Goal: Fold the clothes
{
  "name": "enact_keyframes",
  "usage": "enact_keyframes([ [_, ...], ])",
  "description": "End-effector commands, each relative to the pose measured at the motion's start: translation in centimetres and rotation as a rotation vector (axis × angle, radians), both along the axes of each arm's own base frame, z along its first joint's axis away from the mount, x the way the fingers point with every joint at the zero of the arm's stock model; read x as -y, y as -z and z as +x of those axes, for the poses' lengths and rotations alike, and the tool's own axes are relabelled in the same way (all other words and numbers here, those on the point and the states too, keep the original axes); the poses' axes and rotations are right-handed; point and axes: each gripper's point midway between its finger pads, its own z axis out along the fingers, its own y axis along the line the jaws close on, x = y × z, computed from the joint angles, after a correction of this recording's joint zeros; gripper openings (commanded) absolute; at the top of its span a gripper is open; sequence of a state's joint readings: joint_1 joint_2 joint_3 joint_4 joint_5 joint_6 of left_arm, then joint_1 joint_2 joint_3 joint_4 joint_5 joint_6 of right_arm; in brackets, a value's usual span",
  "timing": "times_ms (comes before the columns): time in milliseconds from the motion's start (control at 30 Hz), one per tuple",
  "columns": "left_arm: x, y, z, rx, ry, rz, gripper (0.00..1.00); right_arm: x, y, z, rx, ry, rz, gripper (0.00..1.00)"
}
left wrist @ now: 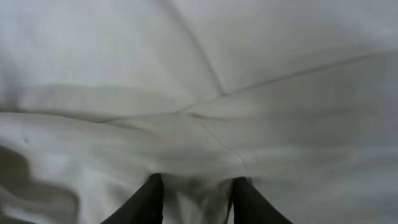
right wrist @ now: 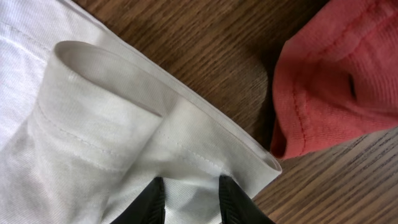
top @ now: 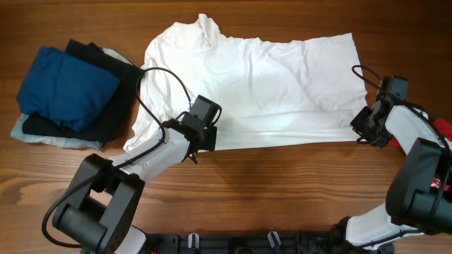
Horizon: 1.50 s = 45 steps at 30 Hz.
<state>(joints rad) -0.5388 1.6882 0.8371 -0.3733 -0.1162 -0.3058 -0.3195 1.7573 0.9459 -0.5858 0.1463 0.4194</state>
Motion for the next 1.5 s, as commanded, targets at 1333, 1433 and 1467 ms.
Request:
enact_keyframes([
  [1333,-1.0,-5.0,2.6,0.171,-0.049,-0.022,0.04,1.0,-2.7,1.3,-0.045,-0.055,0.013,0.38],
  [1433,-1.0,-5.0,2.6,0.17,-0.056,-0.026,0.04,0.9,-2.7,1.5,-0.033,-0.06,0.022,0.38],
  [1467,-1.0,-5.0,2.6,0.17,-0.056,-0.026,0.04,0.6,-2.6,1.8,-0.021,-0.068,0.039,0.38],
])
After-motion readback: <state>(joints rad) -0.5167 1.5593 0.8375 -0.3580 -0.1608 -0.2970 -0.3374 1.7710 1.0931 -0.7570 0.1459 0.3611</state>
